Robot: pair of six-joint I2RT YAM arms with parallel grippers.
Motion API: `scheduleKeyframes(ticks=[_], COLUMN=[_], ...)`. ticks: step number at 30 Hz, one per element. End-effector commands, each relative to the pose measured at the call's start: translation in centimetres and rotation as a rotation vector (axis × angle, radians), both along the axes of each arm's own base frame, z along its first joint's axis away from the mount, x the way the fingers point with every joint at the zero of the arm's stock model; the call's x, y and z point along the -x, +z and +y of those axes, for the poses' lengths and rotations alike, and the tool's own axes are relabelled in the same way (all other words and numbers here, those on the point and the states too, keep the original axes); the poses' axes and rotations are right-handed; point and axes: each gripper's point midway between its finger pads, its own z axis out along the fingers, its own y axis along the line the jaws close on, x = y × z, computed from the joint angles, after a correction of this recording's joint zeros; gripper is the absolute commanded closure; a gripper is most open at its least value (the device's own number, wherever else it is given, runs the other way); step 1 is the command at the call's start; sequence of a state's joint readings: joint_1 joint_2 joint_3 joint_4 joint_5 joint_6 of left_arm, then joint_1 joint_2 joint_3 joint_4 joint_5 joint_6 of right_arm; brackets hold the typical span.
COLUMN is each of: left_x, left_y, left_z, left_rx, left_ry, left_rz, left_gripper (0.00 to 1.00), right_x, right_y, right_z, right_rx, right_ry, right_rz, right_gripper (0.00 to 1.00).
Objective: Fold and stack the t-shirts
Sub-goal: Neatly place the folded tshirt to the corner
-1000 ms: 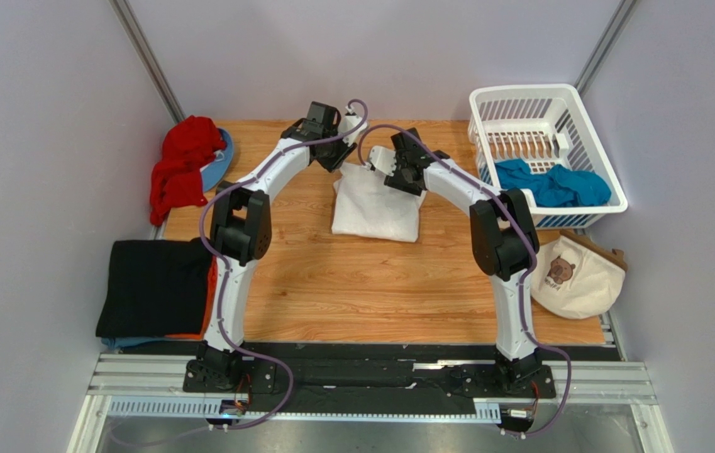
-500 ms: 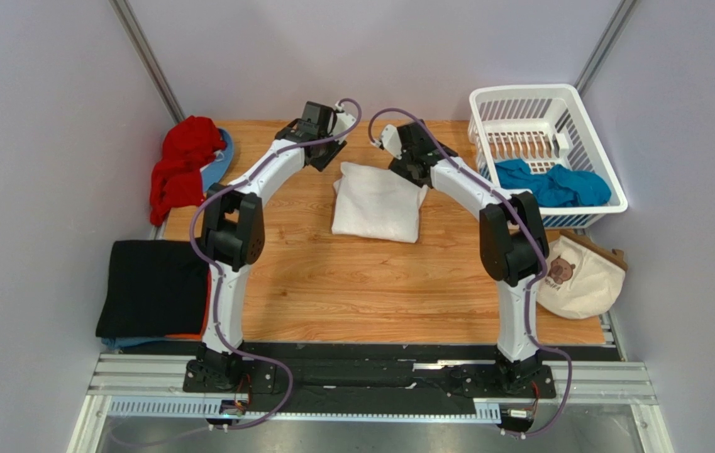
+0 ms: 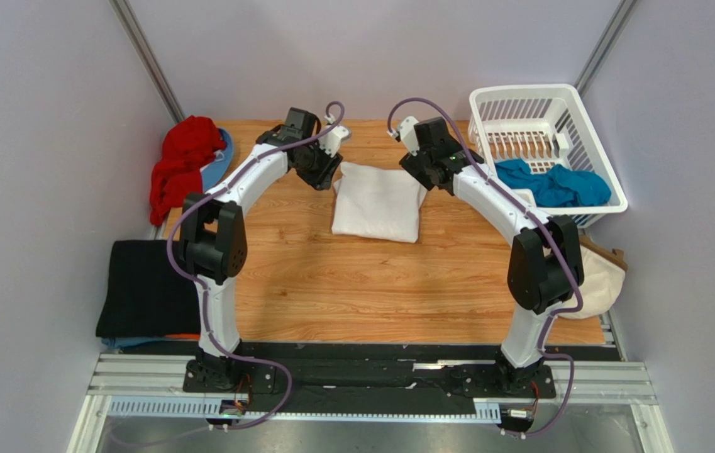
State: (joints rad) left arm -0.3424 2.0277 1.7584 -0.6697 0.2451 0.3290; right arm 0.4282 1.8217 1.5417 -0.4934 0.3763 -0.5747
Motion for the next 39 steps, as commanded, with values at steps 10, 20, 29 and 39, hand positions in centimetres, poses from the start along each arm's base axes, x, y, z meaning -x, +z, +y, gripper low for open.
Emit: scheduleKeyframes(ticks=[10,20,29,39], left_x=[2.6,2.9,2.9,2.2], left_y=[-4.4,-5.0,-5.3,-4.3], left_z=[-2.0,-3.7,-2.8,-0.6], left_rx=[0.369,0.553,0.582,0.609], left_ry=[-0.019,-0.029,-0.004,0.03], left_rz=[0.47,0.642,0.667,0.626], left_gripper=[0.46,0.42,0.38,0.36], right_x=[-2.3,-2.5,-1.5,-1.0], right_y=[-3.5,-6.1,-7.1,-7.6], right_z=[5.8,7.6,7.9,8.4], right_rx=[0.046,0.072,0.1,0.115], right_ry=[0.083,0.129,0.153,0.163], right_rz=[0.081,0.115,0.125,0.132], right_gripper=[0.22,0.22,0.22,0.22])
